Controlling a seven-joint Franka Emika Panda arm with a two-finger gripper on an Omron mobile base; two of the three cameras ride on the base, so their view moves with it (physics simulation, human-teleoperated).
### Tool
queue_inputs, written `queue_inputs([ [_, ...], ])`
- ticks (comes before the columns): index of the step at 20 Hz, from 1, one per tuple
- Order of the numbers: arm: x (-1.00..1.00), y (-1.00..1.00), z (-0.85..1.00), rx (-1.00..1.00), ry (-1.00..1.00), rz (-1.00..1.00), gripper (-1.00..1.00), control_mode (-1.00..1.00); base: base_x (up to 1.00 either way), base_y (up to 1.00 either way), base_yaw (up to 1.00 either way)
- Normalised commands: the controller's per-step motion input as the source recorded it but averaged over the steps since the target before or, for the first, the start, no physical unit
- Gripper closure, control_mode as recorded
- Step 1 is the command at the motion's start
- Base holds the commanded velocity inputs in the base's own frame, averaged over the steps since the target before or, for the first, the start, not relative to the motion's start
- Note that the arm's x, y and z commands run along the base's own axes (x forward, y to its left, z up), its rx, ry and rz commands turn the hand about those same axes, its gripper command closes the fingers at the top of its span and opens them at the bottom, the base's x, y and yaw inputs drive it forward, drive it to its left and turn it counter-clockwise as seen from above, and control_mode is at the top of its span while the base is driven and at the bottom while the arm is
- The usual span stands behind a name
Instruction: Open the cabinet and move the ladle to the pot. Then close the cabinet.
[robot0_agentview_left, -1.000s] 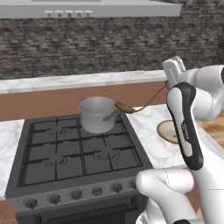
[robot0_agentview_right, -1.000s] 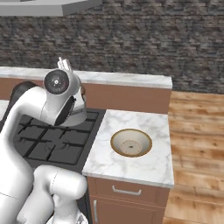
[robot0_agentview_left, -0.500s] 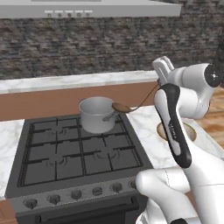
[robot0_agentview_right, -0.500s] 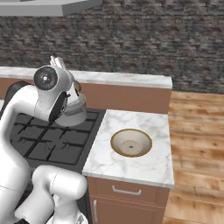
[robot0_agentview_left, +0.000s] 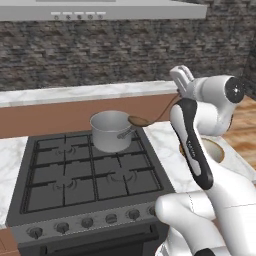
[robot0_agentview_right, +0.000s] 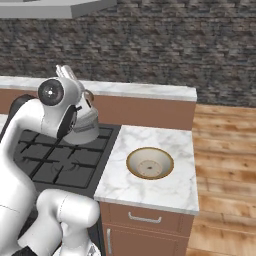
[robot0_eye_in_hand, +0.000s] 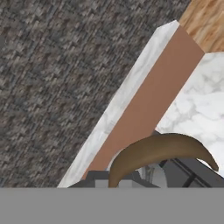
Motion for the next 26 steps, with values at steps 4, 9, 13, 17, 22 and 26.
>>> queue_inputs([
  [4,0.20,0.16,0.00,-0.03,0.00,0.00,1.00,-1.00,0.00,0.00,0.00],
  [9,0.10,0.17,0.00,-0.03,0.00,0.00,1.00,-1.00,0.00,0.00,0.00],
  [13,0.00,0.00,-0.04,0.00,0.00,0.00,1.00,-1.00,0.00,0.00,0.00],
  [17,0.00,0.00,-0.08,0.00,0.00,0.00,1.00,-1.00,0.00,0.00,0.00],
  [22,0.05,0.03,-0.09,-0.02,0.00,0.00,1.00,-1.00,0.00,0.00,0.00],
  [26,0.29,0.15,0.00,-0.12,-0.04,0.00,1.00,-1.00,0.00,0.00,0.00],
])
